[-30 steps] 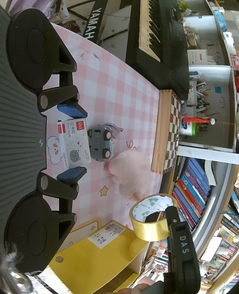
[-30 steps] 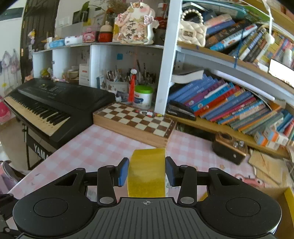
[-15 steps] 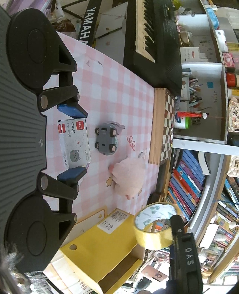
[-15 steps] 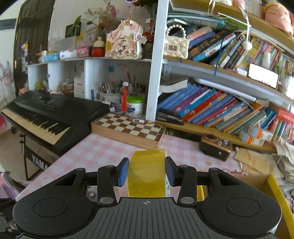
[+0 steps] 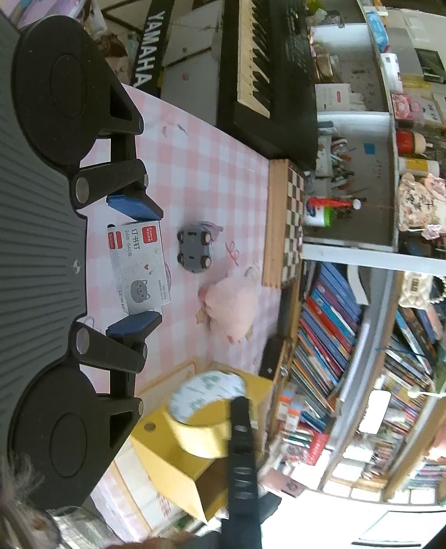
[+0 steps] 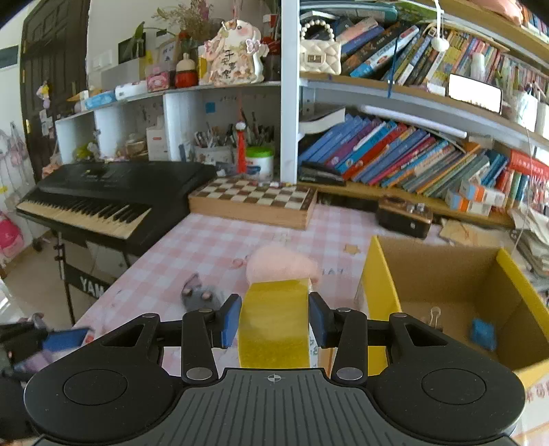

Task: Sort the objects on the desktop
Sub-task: 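Lift the tape roll in the right tool while the left tool carries the staple box to the box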

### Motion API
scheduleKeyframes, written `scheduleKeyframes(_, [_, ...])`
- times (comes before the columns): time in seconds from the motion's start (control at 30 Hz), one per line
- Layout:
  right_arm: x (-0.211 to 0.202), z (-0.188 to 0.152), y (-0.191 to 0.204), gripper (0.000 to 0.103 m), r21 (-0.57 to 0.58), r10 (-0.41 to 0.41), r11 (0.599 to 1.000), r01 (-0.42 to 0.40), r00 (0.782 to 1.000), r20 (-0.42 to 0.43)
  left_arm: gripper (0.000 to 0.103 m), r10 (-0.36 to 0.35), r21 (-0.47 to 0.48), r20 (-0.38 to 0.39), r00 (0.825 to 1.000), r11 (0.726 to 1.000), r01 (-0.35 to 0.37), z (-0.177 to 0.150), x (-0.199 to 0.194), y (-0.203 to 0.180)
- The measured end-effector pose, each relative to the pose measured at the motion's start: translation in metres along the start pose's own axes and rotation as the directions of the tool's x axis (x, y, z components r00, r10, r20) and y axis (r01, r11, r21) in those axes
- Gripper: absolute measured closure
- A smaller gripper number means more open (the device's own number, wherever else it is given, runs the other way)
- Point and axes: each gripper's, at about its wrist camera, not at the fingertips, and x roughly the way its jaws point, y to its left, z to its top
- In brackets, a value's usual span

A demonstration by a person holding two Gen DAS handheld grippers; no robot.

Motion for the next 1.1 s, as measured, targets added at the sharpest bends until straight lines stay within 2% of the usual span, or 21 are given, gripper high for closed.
scheduleKeyframes(0.23, [-0.026, -0.025, 0.015, 0.062, -0.007, 0.031, 0.999, -0.031, 0.999, -0.040, 0.048, -0.051, 0.014, 0.012, 0.999, 0.999, 0.051, -0.003, -0.027, 0.001])
scheduleKeyframes(0.53, [-0.051, -0.053, 0.024, 0.062, 0.071, 0.051, 0.996, -0.045, 0.995, -0.091, 0.048, -0.108, 0.042, 0.000, 0.994, 0.993, 0.107, -0.012, -0.053, 0.001])
scheduleKeyframes(0.77, [-0.065, -0.079, 0.024, 0.062, 0.115, 0.022, 0.993, -0.006, 0.990, -0.140, 0.048, -0.169, 0.081, -0.032, 0.985, 0.982, 0.171, -0.023, -0.060, -0.011])
scheduleKeyframes(1.1, [-0.090, -0.104, 0.004, 0.062, 0.205, -0.060, 0.974, 0.094, 0.984, -0.167, 0.048, -0.279, 0.151, -0.075, 0.957, 0.946, 0.287, -0.028, -0.055, -0.040])
